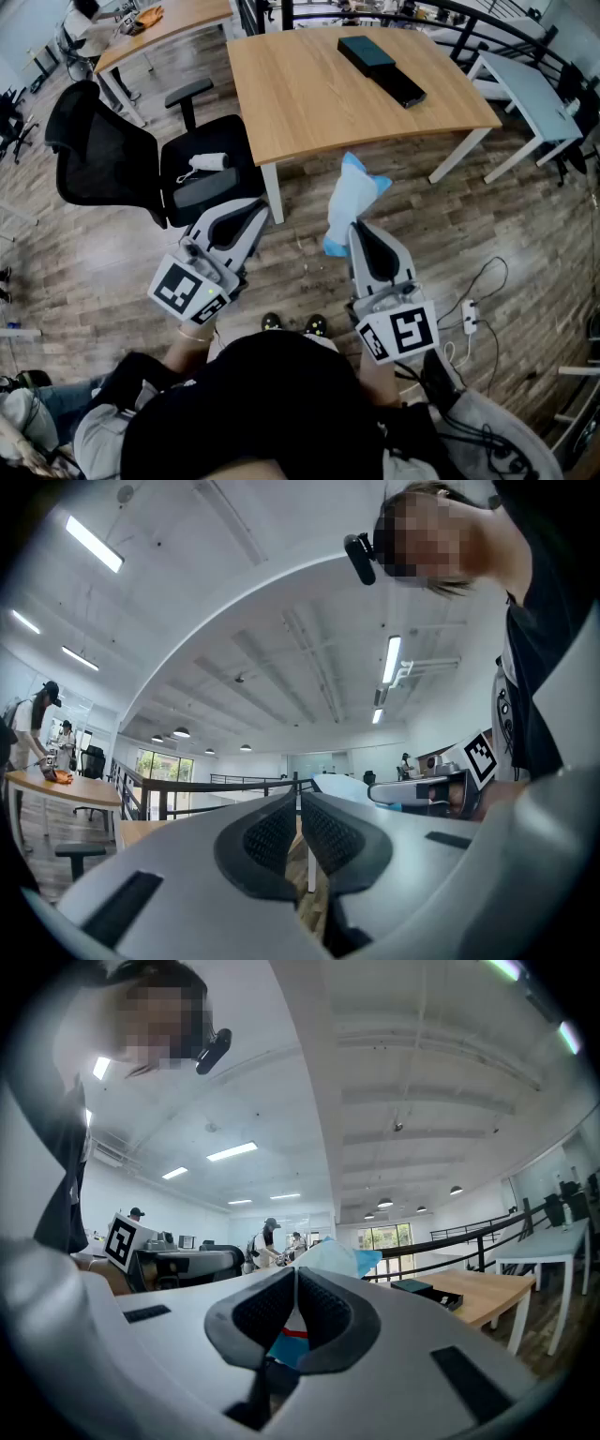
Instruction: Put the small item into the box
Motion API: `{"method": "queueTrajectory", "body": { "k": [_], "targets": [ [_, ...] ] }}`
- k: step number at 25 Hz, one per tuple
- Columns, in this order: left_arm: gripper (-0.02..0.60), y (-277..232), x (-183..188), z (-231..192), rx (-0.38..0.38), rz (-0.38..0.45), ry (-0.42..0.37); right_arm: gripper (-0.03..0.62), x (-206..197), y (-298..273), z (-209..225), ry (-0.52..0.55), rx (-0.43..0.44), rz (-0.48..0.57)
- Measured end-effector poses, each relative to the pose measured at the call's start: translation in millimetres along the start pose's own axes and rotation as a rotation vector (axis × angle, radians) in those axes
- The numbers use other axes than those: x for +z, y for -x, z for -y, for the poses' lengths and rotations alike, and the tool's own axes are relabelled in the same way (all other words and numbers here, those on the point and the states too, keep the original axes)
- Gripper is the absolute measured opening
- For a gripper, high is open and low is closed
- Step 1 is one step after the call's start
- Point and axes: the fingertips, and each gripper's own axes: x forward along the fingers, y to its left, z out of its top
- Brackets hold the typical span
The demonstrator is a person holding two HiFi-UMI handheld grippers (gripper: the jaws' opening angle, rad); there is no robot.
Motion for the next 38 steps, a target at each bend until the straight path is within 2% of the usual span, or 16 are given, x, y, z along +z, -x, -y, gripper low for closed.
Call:
{"method": "queueTrajectory", "body": {
  "k": [12, 21, 27, 33, 38],
  "targets": [
    [0.023, 2, -3, -22, -0.01, 0.022, 0.022, 0.026, -1, -19, -2, 0.004, -0.035, 0.006],
    [0.023, 26, -15, -48, -0.007, -0.004, 0.034, 0.026, -9, -36, -25, 0.003, -0.043, -0.002],
    [0.023, 40, -26, -64, -0.032, -0.011, 0.059, 0.026, -13, -43, -42, 0.019, -0.072, -0.007],
    [0.023, 24, -39, -58, -0.069, -0.023, 0.081, 0.026, -21, -36, -20, 0.014, -0.122, -0.023],
    [0.023, -3, -42, -61, -0.058, -0.032, 0.065, 0.026, -22, -39, 18, 0.002, -0.133, -0.012]
  ]
}}
